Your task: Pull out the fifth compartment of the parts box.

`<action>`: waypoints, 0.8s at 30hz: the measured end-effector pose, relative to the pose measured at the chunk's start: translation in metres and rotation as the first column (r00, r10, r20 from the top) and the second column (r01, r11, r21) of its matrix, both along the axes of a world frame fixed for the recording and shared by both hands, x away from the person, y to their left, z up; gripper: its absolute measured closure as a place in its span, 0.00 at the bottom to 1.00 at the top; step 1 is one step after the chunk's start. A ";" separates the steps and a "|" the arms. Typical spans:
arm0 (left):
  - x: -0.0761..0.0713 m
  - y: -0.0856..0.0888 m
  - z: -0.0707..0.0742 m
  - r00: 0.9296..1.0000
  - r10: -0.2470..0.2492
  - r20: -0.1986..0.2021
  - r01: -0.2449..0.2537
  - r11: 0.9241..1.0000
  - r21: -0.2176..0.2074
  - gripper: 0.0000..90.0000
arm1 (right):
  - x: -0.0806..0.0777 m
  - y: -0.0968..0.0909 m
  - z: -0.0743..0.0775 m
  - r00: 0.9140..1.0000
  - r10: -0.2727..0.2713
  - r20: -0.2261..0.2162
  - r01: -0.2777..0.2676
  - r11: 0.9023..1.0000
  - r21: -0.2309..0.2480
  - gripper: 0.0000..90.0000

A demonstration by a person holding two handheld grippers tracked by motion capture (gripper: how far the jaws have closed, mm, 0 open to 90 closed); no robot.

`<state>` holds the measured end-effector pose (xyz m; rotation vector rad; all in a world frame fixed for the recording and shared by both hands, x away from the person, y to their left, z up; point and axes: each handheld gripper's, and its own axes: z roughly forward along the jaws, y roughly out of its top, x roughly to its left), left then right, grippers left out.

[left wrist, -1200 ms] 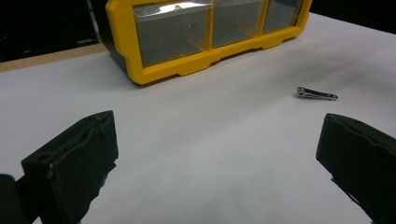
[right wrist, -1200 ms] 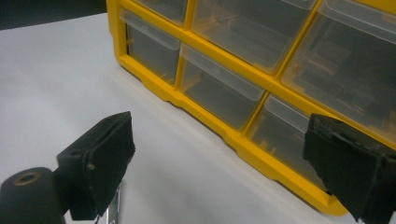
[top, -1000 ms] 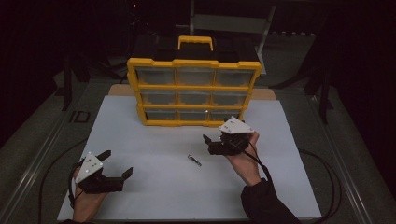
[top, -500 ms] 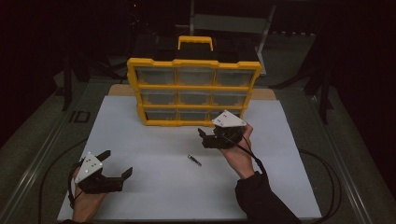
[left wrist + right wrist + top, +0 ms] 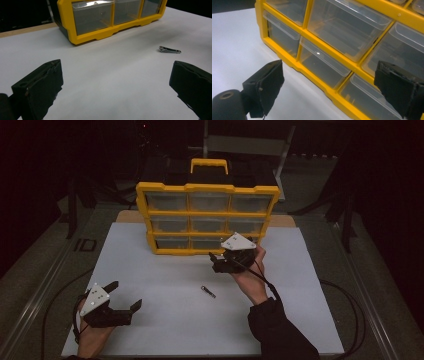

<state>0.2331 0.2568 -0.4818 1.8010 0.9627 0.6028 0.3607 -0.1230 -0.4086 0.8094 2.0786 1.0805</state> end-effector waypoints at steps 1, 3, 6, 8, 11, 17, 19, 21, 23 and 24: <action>0.000 0.000 0.000 1.000 -0.001 0.000 0.001 1.000 0.001 0.00 | 0.001 0.001 0.000 1.000 0.000 0.001 0.000 1.000 0.001 0.10; 0.000 0.000 0.000 1.000 0.000 0.000 0.000 1.000 -0.001 0.00 | 0.003 0.004 0.000 1.000 -0.003 0.000 0.003 1.000 -0.010 0.10; 0.000 0.000 0.000 1.000 0.000 0.000 0.000 1.000 -0.002 0.00 | 0.006 0.008 0.001 1.000 -0.006 0.010 0.006 0.999 -0.035 0.10; 0.000 0.001 0.000 1.000 0.001 0.001 -0.001 1.000 -0.003 0.00 | 0.007 0.010 0.001 1.000 -0.006 0.011 0.006 0.999 -0.041 0.10; 0.000 0.001 0.000 1.000 0.001 0.001 -0.001 1.000 -0.001 0.00 | 0.011 0.015 0.003 0.999 -0.008 0.035 0.011 0.996 -0.083 0.10; 0.000 0.001 0.000 1.000 0.002 0.004 -0.002 1.000 -0.007 0.00 | 0.018 0.021 0.006 0.998 -0.011 0.064 0.019 0.990 -0.138 0.10; 0.000 0.001 0.000 1.000 0.004 0.005 -0.004 1.000 -0.007 0.00 | 0.019 0.024 0.005 0.997 -0.017 0.072 0.028 0.986 -0.165 0.11; 0.000 0.001 0.000 1.000 0.004 0.005 -0.004 1.000 -0.008 0.00 | 0.020 0.028 0.005 0.996 -0.015 0.087 0.032 0.980 -0.194 0.11; 0.000 0.001 0.000 1.000 0.002 0.003 -0.002 1.000 -0.008 0.00 | 0.022 0.030 0.005 0.995 -0.014 0.098 0.035 0.976 -0.215 0.11; 0.000 0.001 -0.001 1.000 0.001 0.002 -0.001 1.000 -0.005 0.00 | 0.022 0.031 0.005 0.995 -0.009 0.099 0.031 0.974 -0.222 0.11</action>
